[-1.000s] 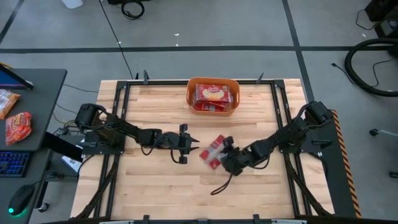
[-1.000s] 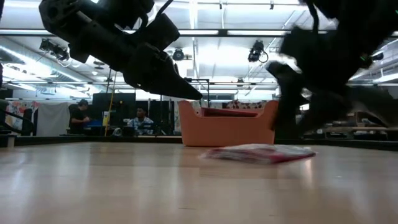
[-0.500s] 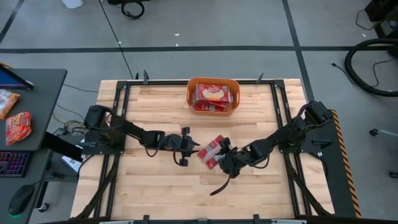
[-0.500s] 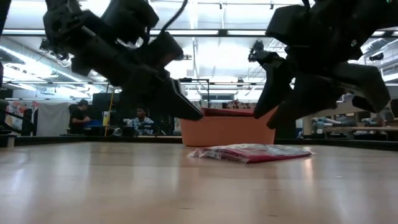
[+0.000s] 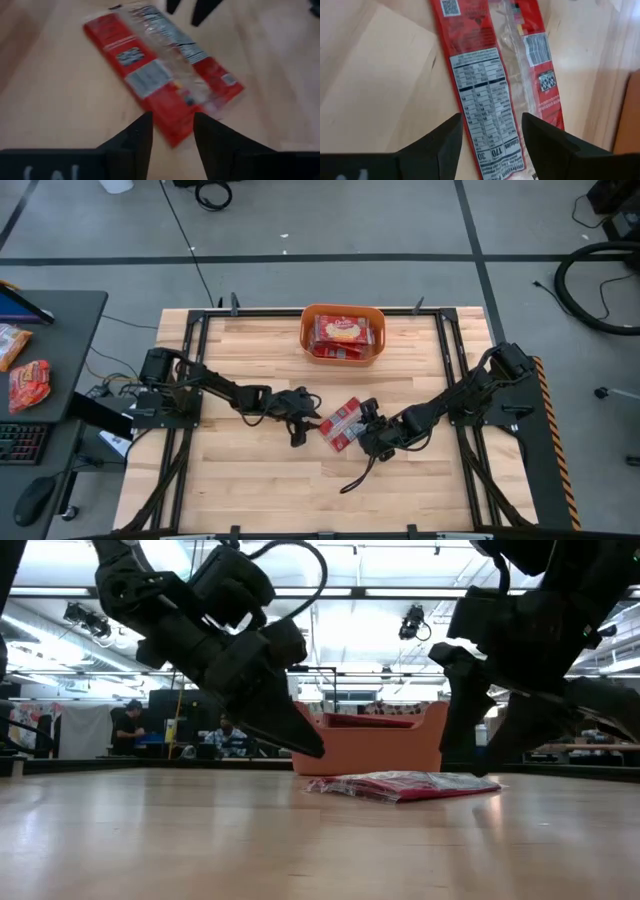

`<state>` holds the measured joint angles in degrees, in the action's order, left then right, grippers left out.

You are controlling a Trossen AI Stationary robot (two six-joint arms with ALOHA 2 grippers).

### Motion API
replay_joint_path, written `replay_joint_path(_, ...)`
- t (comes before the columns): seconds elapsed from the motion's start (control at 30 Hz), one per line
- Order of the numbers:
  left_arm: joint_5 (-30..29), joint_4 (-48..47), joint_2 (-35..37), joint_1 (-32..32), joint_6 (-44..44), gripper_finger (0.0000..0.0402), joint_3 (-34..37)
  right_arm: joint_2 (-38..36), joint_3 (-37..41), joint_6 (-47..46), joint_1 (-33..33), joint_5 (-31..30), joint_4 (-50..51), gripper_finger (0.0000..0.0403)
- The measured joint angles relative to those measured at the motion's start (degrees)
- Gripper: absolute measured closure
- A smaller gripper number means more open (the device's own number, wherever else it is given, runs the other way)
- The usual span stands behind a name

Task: Sort popcorn bags into baskets
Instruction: Put the red popcorn bag into the orange bin

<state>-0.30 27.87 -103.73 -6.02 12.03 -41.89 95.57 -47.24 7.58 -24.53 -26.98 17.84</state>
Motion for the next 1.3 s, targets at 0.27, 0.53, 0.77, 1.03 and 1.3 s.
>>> replay_joint_path(0.27, 0.3, -0.5, -3.1, 0.9, 2.8, 0.0207, -0.3, 1.8, 0.0, 1.6, 0.0, 1.7, 0.0, 0.0192)
replay_joint_path(0.53, 3.5, -0.7, -6.3, 1.1, 2.0, 0.0214, -3.8, 5.8, -0.2, 4.3, -0.3, -3.5, -3.7, 0.0192)
replay_joint_path(0.77, 3.5, -1.2, -6.9, 1.0, 0.6, 0.0225, -4.7, 6.3, 0.2, 15.0, -0.1, -5.9, -11.0, 0.0193)
replay_joint_path(1.03, 3.3, -1.7, -6.9, 1.0, 0.0, 0.0225, -4.7, 6.4, 0.2, 16.8, -0.1, -10.0, -17.8, 0.0201)
replay_joint_path(1.3, 3.5, -1.8, -6.9, 1.0, 0.1, 0.0225, -4.7, 6.3, 0.0, 10.6, -0.1, -1.0, -18.1, 0.022)
